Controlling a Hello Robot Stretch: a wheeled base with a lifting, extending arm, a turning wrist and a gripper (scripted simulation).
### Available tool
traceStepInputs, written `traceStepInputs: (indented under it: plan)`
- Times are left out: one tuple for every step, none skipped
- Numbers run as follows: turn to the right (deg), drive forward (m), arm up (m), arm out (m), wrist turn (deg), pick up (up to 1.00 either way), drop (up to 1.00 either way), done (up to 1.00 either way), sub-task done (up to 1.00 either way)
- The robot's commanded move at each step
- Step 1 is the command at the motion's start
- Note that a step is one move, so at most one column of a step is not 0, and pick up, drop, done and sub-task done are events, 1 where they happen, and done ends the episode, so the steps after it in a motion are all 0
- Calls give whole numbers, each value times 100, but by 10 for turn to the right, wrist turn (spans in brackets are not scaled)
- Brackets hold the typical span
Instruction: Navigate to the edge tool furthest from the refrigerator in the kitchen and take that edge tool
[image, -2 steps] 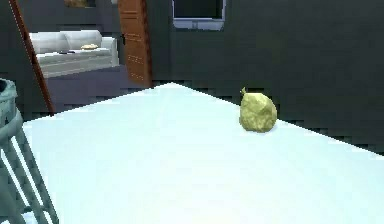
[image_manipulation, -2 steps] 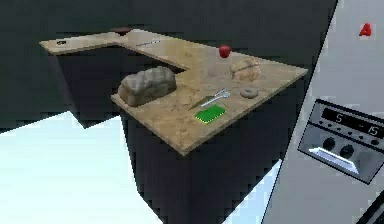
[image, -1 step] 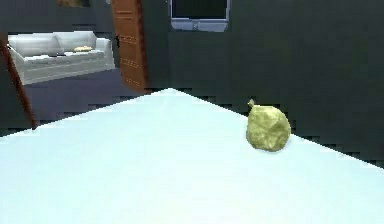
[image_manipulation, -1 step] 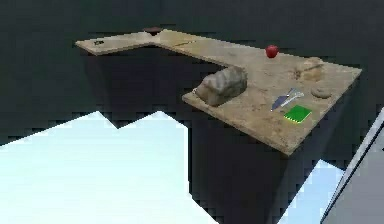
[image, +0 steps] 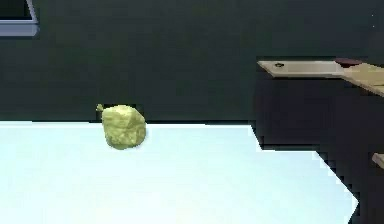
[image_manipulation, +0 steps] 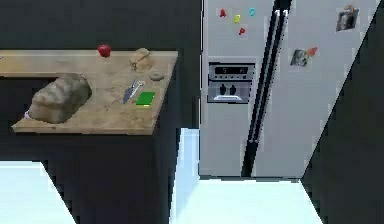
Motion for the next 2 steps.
traceStepInputs:
  plan:
    - [0,90,0,0,0,0,0,0,0]
    - [450,0,0,0,0,0,0,0,0]
